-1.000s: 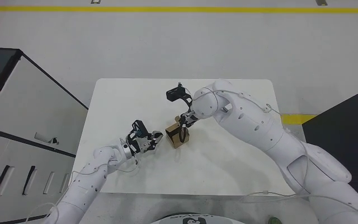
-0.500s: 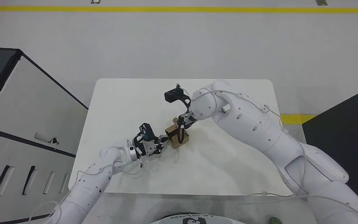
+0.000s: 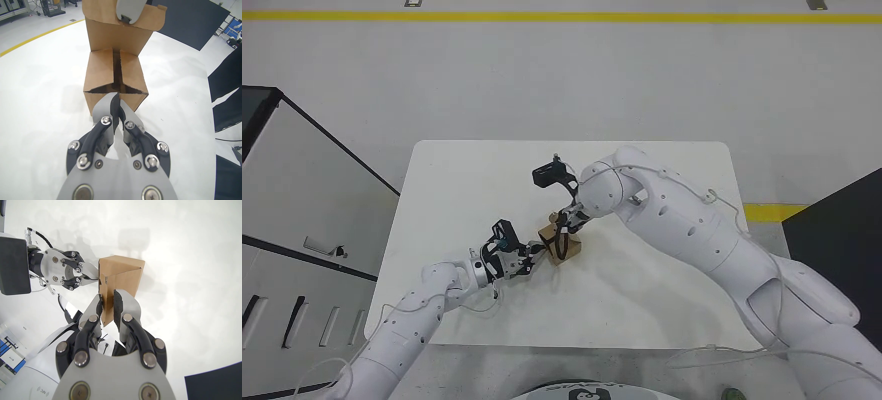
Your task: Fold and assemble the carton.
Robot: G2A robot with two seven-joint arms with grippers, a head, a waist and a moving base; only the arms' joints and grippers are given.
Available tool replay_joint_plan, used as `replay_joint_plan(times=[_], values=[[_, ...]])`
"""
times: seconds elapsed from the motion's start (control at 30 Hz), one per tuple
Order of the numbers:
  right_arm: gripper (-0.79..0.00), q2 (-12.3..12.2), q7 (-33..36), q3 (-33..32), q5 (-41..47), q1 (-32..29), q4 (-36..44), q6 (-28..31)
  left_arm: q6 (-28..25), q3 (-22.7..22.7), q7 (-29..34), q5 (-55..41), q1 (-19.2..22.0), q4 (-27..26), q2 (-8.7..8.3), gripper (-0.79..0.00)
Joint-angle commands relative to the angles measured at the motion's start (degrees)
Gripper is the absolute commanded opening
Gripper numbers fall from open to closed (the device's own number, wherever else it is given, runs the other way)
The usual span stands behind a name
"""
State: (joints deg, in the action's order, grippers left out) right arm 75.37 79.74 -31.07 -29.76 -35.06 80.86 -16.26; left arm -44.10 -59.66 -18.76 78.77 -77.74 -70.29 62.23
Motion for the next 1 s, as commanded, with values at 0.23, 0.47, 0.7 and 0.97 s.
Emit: replay_joint_plan(times=[0.23,0.47,0.7,0.97], values=[[-0.65,0.5,0.3,0.7,-1.3,-0.3,-0.5,0.0,0.2,0.1,-0.1,0.0,0.0,0.0,-0.04,-0.785],[-0.659,1.2,0.3,1.5,-2.3,-0.3,-0.5,0.1,0.4,-0.2,-0.2,-0.3,-0.1,0.2,-0.14,-0.785],[-0.665,1.9,0.0,2.1,-2.7,-0.4,-1.1,0.4,0.6,-0.7,-0.6,-0.4,-0.2,0.6,-0.32,-0.785],[-0.668,2.7,-0.3,2.9,-3.5,-0.7,-2.2,0.7,0.7,-1.4,-0.5,-0.6,-0.5,0.8,-0.56,-0.785]])
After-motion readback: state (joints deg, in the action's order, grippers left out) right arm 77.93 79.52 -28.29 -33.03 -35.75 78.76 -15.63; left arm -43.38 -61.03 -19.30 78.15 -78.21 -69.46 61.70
